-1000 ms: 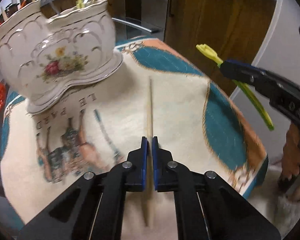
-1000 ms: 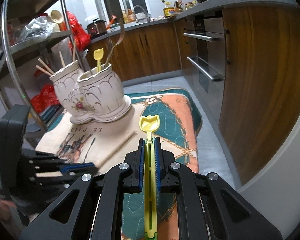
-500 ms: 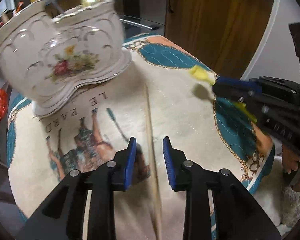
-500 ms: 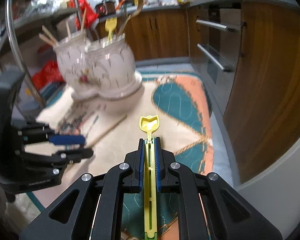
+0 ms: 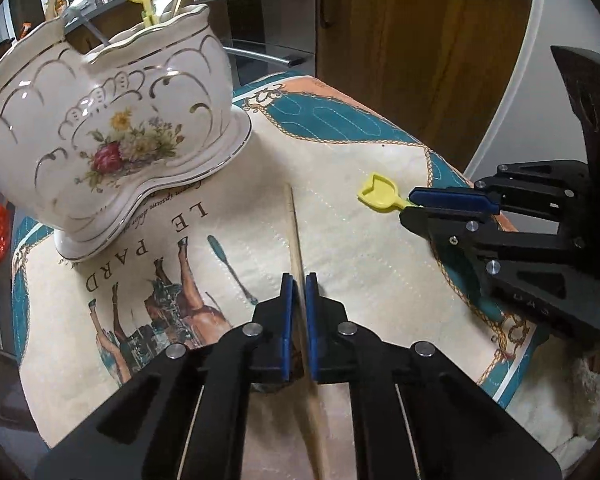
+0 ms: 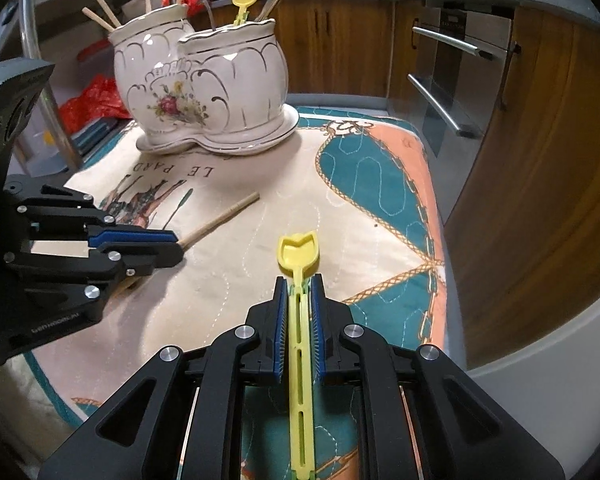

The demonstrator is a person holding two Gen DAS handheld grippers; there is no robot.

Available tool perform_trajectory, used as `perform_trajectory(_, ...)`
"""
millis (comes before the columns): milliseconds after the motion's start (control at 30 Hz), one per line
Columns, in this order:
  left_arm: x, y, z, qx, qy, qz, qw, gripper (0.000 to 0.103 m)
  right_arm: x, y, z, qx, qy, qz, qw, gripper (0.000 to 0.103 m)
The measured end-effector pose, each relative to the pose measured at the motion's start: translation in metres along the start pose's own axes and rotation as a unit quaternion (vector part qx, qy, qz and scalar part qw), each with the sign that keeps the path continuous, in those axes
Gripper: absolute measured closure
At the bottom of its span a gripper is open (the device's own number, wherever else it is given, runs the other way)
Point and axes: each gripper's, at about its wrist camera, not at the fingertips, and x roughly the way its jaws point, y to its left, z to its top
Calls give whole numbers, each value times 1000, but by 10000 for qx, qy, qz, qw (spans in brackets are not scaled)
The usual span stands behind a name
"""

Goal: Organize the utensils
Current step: 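Lower chopstick into tall cup with left tool while right lowers yellow utensil into small cup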

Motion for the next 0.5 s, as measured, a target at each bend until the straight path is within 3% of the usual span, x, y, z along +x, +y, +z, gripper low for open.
perform_trajectory(167,-11,8,-14,22,-376,-138,9992,98,-2,-4,3,193,-155,45,9997,92)
perform_trajectory(300,-34,18,-25,105,-948,-208,9952,98,-12,-5,8,390,-480,213,9979,92)
perform_trajectory(400,-60,29,-34,211,-1439,-168,9892,98,-25,-3,12,435,-808,339,9952,92)
perform_trajectory(500,-96,50,-46,181,-2079,-143,9779,98,-45,2,16,457,-1321,500,9889,92)
